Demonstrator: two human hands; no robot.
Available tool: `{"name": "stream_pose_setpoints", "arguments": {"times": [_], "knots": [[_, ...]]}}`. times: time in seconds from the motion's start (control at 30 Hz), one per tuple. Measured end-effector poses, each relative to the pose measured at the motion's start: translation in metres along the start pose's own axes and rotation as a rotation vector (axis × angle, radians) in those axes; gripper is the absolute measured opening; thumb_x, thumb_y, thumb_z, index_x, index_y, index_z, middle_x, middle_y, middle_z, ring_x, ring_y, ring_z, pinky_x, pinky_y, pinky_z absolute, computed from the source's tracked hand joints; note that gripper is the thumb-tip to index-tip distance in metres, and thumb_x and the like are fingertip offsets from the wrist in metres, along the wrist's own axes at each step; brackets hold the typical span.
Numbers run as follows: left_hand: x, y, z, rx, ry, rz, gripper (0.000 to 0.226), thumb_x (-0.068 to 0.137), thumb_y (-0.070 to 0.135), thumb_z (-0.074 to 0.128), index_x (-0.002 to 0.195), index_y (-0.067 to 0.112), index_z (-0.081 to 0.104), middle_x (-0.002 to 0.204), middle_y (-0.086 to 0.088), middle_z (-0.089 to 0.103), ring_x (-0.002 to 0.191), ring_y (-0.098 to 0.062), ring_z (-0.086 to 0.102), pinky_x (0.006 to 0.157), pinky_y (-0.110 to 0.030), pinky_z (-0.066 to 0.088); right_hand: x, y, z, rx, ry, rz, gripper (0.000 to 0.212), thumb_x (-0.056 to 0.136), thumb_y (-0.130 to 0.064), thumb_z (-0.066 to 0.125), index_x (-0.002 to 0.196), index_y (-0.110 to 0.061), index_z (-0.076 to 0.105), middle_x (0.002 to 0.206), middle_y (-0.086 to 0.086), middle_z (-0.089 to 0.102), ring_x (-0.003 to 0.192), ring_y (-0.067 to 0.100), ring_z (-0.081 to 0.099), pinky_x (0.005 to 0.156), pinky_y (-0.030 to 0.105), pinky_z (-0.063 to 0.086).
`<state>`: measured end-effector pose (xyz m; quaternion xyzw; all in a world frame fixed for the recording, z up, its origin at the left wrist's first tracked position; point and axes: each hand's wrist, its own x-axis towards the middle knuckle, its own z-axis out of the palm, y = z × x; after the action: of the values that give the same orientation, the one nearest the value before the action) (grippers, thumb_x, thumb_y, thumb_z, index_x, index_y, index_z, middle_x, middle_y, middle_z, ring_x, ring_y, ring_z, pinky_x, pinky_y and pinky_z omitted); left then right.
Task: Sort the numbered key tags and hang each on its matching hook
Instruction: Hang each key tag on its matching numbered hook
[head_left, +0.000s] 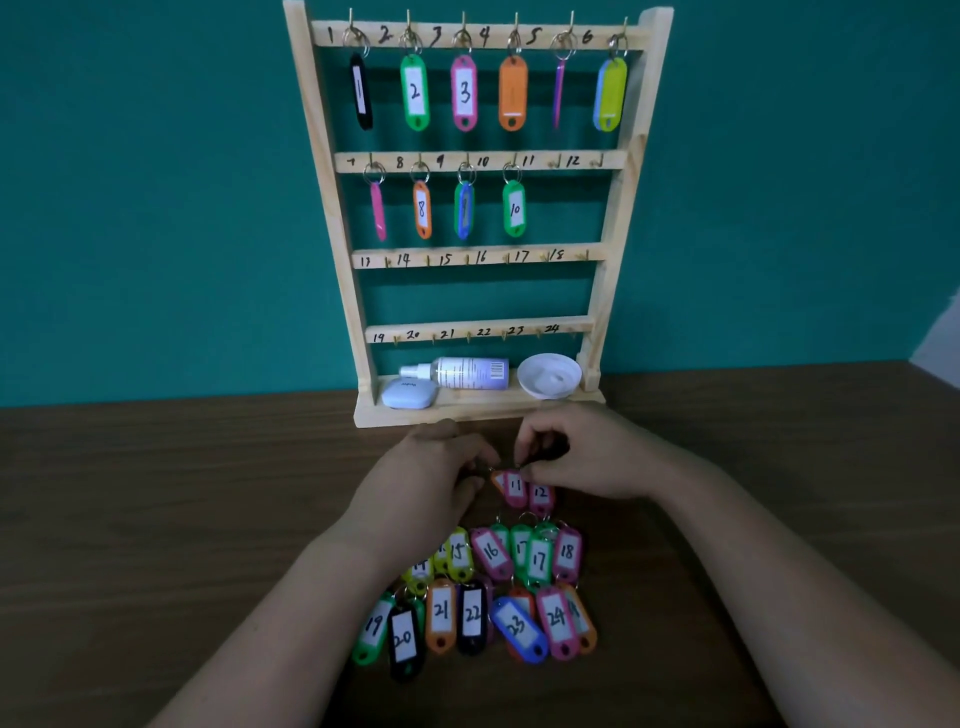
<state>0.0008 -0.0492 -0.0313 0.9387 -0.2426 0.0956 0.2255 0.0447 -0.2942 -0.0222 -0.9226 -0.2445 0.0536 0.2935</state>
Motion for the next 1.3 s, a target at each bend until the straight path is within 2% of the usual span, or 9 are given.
{"name": "stream_pose_setpoints", "arguments": {"times": [0.2,0.33,0.5,0.67,0.8,0.9,1.07,1.2,1.3], "knots": [[0.001,0.0,0.001,-0.003,0.028,-0.014,0.013,0.096,0.024,0.07,0.104,0.034,0.072,0.104,0.015,0.063,0.096,-0.008,0.061,0.081,-0.036,0.055,0.002,-0.002,0.004,-0.009,0.018,0.001,0.006,0.094,-0.03,0.08,0.096,-0.035,0.077,0.1,-0.02,0.073,0.099,-0.004,0.064,0.086,0.03,0.057],[0.002,-0.004,0.001,-0.027,0.036,-0.038,0.011,0.096,0.023,0.07,0.097,0.034,0.071,0.099,0.016,0.066,0.093,-0.005,0.061,0.081,-0.034,0.055,0.002,-0.001,0.005,0.039,0.031,0.001,0.007,0.095,-0.033,0.078,0.094,-0.039,0.076,0.1,-0.022,0.074,0.099,-0.005,0.066,0.085,0.028,0.056],[0.002,-0.007,-0.004,-0.266,0.094,-0.16,0.01,0.098,0.032,0.072,0.09,0.038,0.073,0.09,0.023,0.072,0.091,0.005,0.063,0.07,-0.012,0.048,0.004,-0.002,0.006,0.163,0.133,-0.018,0.006,0.097,-0.031,0.078,0.095,-0.036,0.076,0.1,-0.019,0.076,0.099,0.0,0.069,0.086,0.032,0.058],[0.002,-0.002,-0.015,-0.526,0.149,-0.236,0.013,0.1,0.037,0.071,0.088,0.033,0.073,0.084,0.01,0.076,0.065,-0.005,0.064,0.06,-0.024,0.05,0.002,-0.007,0.005,0.282,0.219,-0.037,0.005,0.1,-0.026,0.075,0.097,-0.029,0.076,0.099,-0.012,0.077,0.098,0.004,0.071,0.089,0.034,0.058],[-0.001,0.005,-0.027,-0.688,0.218,-0.266,0.009,0.098,0.035,0.073,0.091,0.031,0.076,0.087,0.002,0.078,0.085,-0.018,0.073,0.085,-0.046,0.059,0.002,-0.013,0.005,0.399,0.3,-0.018,0.004,0.1,-0.022,0.075,0.099,-0.025,0.076,0.1,-0.008,0.079,0.099,0.007,0.073,0.092,0.037,0.057],[-0.003,0.007,-0.035,-0.721,0.259,-0.266,0.008,0.098,0.032,0.073,0.092,0.029,0.076,0.086,-0.001,0.078,0.086,-0.027,0.073,0.087,-0.054,0.059,0.004,-0.021,0.001,0.414,0.332,-0.023,0.005,0.101,-0.02,0.072,0.101,-0.024,0.075,0.1,-0.007,0.08,0.099,0.009,0.074,0.093,0.039,0.059],[-0.003,0.008,-0.041,-0.737,0.307,-0.265,0.006,0.099,0.024,0.073,0.093,0.025,0.075,0.085,0.001,0.08,0.088,-0.018,0.076,0.093,-0.053,0.058,0.013,-0.037,-0.027,0.431,0.433,-0.003,0.004,0.101,-0.024,0.073,0.102,-0.027,0.076,0.099,-0.01,0.081,0.094,0.006,0.076,0.086,0.033,0.058],[-0.003,0.008,-0.041,-0.727,0.309,-0.262,0.006,0.098,0.022,0.073,0.094,0.026,0.074,0.085,0.003,0.08,0.088,-0.015,0.076,0.093,-0.053,0.058,0.025,-0.054,-0.066,0.387,0.624,-0.048,0.005,0.1,-0.023,0.076,0.098,-0.026,0.078,0.093,-0.013,0.08,0.084,-0.001,0.074,0.072,0.017,0.055],[-0.003,0.008,-0.041,-0.705,0.307,-0.254,0.007,0.098,0.022,0.073,0.094,0.027,0.074,0.086,0.004,0.08,0.087,-0.013,0.076,0.092,-0.053,0.059,0.034,-0.071,-0.1,0.337,0.778,-0.069,0.01,0.099,-0.022,0.077,0.091,-0.029,0.079,0.086,-0.011,0.08,0.078,0.003,0.076,0.063,0.018,0.057]]}}
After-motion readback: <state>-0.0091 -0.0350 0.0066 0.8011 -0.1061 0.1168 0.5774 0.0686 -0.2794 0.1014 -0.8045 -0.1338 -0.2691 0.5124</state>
